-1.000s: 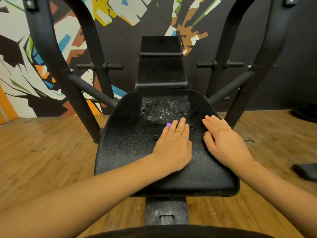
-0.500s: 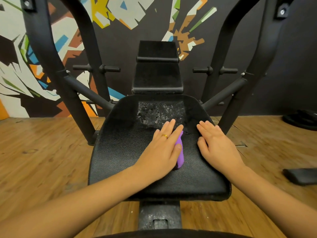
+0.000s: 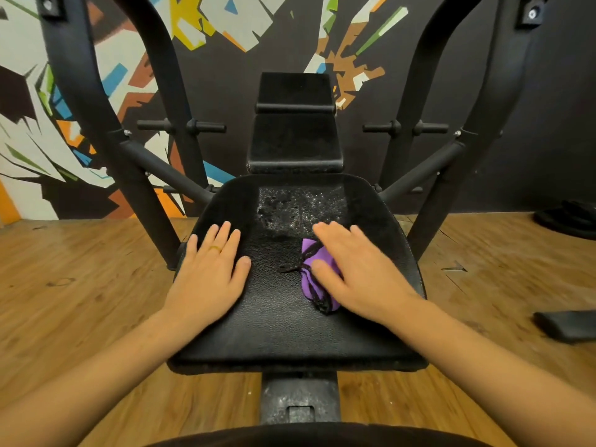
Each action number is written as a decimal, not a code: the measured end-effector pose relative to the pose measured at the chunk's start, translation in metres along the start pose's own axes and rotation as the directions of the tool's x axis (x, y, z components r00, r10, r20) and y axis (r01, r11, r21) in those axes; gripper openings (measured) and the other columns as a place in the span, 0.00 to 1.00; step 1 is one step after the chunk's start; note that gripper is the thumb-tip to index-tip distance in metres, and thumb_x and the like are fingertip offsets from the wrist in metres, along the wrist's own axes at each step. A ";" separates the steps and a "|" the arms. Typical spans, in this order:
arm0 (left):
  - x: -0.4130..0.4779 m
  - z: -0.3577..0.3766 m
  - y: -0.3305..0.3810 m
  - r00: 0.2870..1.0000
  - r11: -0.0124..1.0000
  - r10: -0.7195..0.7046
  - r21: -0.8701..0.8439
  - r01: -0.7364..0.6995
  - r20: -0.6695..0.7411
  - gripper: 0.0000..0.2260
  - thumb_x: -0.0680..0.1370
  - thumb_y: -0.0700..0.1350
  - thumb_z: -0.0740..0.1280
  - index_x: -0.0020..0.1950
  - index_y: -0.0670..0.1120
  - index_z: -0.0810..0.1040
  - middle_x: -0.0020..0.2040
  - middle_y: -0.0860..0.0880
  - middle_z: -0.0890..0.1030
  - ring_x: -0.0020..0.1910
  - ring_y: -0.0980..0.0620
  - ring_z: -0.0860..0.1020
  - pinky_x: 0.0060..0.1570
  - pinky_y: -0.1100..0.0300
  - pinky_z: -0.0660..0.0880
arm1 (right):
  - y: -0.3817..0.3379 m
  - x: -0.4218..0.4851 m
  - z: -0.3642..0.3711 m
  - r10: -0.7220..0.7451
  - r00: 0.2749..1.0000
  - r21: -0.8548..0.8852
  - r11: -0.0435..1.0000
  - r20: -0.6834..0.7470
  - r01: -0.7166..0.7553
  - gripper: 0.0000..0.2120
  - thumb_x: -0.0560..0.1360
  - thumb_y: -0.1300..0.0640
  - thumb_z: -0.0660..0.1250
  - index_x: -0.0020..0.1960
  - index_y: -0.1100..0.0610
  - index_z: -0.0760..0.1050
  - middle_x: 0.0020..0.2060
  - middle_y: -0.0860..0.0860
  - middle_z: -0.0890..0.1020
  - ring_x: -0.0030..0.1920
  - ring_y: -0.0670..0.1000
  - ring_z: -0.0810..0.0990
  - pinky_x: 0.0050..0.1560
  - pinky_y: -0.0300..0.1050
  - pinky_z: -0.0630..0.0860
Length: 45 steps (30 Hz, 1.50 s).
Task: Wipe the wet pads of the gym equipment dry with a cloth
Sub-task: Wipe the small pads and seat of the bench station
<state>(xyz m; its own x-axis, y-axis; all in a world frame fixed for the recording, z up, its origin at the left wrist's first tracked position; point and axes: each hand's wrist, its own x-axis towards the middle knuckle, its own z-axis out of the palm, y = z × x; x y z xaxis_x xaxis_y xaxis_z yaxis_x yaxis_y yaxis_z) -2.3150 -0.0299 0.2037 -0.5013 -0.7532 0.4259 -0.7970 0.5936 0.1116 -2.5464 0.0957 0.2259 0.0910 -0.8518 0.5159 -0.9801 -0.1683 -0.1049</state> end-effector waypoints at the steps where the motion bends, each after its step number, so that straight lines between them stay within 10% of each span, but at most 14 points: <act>1: 0.000 0.002 -0.001 1.000 0.999 -0.001 0.036 0.001 -0.004 0.33 0.80 0.59 0.43 0.82 0.46 0.58 0.82 0.47 0.56 0.82 0.49 0.51 0.78 0.44 0.47 | -0.007 0.005 0.007 -0.007 0.999 0.001 1.000 0.034 0.007 0.28 0.82 0.43 0.58 0.76 0.58 0.64 0.70 0.51 0.72 0.71 0.51 0.65 0.78 0.51 0.55; 8: -0.001 0.005 -0.002 1.000 0.997 0.011 0.081 -0.009 -0.029 0.34 0.80 0.60 0.39 0.82 0.46 0.57 0.82 0.47 0.56 0.82 0.49 0.51 0.78 0.48 0.49 | -0.015 0.006 0.032 0.086 0.991 -0.170 0.983 0.102 -0.068 0.22 0.80 0.52 0.50 0.69 0.60 0.69 0.66 0.54 0.71 0.71 0.56 0.65 0.71 0.56 0.66; 14: 0.001 0.009 -0.003 0.999 0.994 0.024 0.105 -0.020 -0.042 0.34 0.80 0.60 0.39 0.82 0.46 0.57 0.82 0.47 0.57 0.82 0.49 0.53 0.78 0.48 0.50 | 0.007 -0.021 0.015 0.231 0.968 -0.243 0.949 0.104 -0.200 0.34 0.76 0.53 0.46 0.81 0.61 0.57 0.80 0.56 0.58 0.81 0.58 0.50 0.81 0.52 0.49; 22: 0.003 0.015 -0.007 0.998 0.994 0.030 0.104 -0.025 -0.050 0.34 0.81 0.60 0.39 0.82 0.46 0.57 0.82 0.47 0.56 0.82 0.49 0.53 0.78 0.47 0.50 | 0.031 0.007 0.011 0.221 0.975 -0.256 0.944 0.029 -0.207 0.24 0.78 0.51 0.45 0.65 0.59 0.71 0.65 0.53 0.72 0.70 0.57 0.65 0.70 0.57 0.67; 29: 0.003 0.016 -0.008 0.998 0.995 0.033 0.098 -0.027 -0.057 0.33 0.81 0.60 0.40 0.82 0.46 0.57 0.82 0.47 0.56 0.82 0.50 0.53 0.78 0.47 0.50 | 0.023 -0.012 0.016 0.223 0.975 -0.215 0.953 0.014 -0.215 0.37 0.79 0.41 0.39 0.79 0.61 0.61 0.79 0.56 0.62 0.80 0.57 0.53 0.77 0.44 0.42; 45: 0.002 0.015 -0.007 0.998 0.993 0.027 0.120 -0.020 -0.056 0.34 0.80 0.61 0.39 0.82 0.47 0.57 0.82 0.47 0.56 0.82 0.50 0.53 0.78 0.47 0.51 | 0.022 0.006 0.026 0.330 0.942 -0.241 0.911 -0.065 -0.336 0.30 0.83 0.41 0.45 0.66 0.60 0.74 0.68 0.54 0.75 0.75 0.58 0.64 0.74 0.57 0.65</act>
<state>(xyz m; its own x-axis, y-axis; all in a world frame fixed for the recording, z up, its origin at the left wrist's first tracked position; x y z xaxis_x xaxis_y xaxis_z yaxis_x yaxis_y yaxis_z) -2.3158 -0.0396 0.1898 -0.5028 -0.7201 0.4782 -0.8217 0.5699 -0.0058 -2.5626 0.0740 0.2046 -0.2491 -0.8256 0.5064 -0.9656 0.2522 -0.0638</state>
